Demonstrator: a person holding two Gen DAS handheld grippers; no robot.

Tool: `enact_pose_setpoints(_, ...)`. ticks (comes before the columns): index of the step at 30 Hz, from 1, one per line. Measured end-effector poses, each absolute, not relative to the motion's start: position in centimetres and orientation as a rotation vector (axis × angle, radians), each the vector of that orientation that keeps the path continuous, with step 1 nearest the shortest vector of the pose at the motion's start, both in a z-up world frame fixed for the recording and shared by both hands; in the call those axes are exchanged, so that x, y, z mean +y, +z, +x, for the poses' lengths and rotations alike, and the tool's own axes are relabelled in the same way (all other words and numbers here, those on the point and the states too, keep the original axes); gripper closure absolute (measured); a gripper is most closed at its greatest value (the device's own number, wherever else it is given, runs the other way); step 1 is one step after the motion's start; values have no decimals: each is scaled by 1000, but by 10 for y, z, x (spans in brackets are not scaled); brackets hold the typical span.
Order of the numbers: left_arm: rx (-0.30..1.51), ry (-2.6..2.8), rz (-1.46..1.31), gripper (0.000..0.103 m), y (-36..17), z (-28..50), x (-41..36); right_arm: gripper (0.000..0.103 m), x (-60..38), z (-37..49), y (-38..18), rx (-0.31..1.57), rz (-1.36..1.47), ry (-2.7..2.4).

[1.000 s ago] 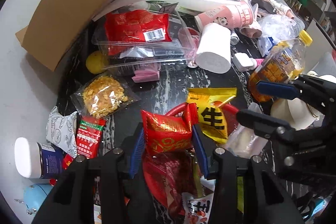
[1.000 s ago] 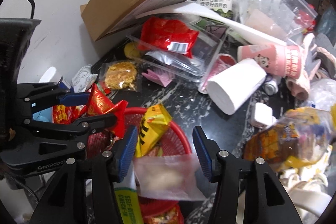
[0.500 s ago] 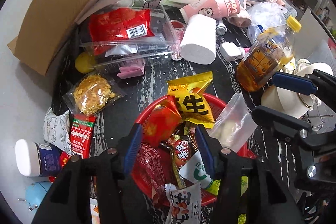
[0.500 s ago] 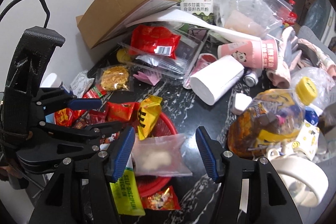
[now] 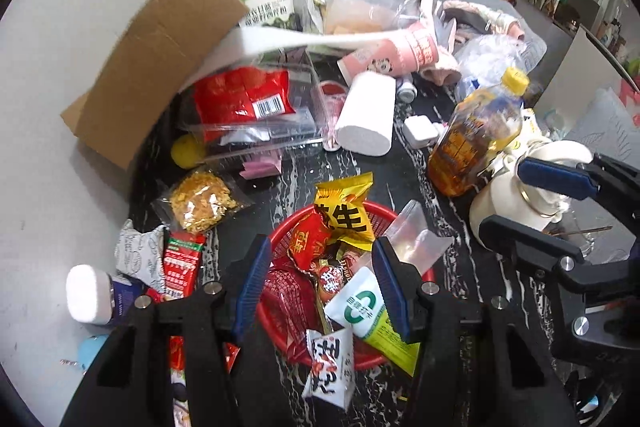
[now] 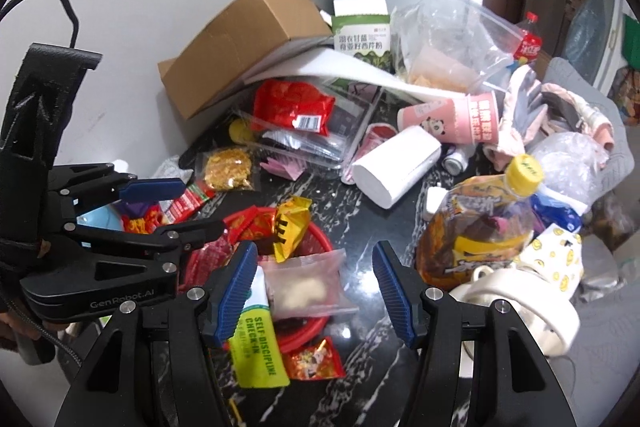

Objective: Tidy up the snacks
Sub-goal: 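Withdraw both grippers from the basket and lower them toward the lollipop and red packet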

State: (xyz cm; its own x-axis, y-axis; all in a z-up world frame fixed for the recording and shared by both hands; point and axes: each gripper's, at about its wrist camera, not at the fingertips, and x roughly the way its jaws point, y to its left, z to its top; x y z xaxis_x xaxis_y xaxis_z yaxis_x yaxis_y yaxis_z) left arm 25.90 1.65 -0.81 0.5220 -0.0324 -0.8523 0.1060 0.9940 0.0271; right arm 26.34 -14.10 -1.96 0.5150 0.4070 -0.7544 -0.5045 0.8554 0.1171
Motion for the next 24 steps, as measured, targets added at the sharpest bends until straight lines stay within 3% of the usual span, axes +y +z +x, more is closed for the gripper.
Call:
enact_pose_setpoints(13, 918, -52, 28, 52, 41, 198, 6, 43, -168, 213, 22, 806, -63, 518)
enact_pose_setpoints(24, 941, -39, -49, 52, 36, 146, -6, 43, -189, 169, 22, 814, -34, 514)
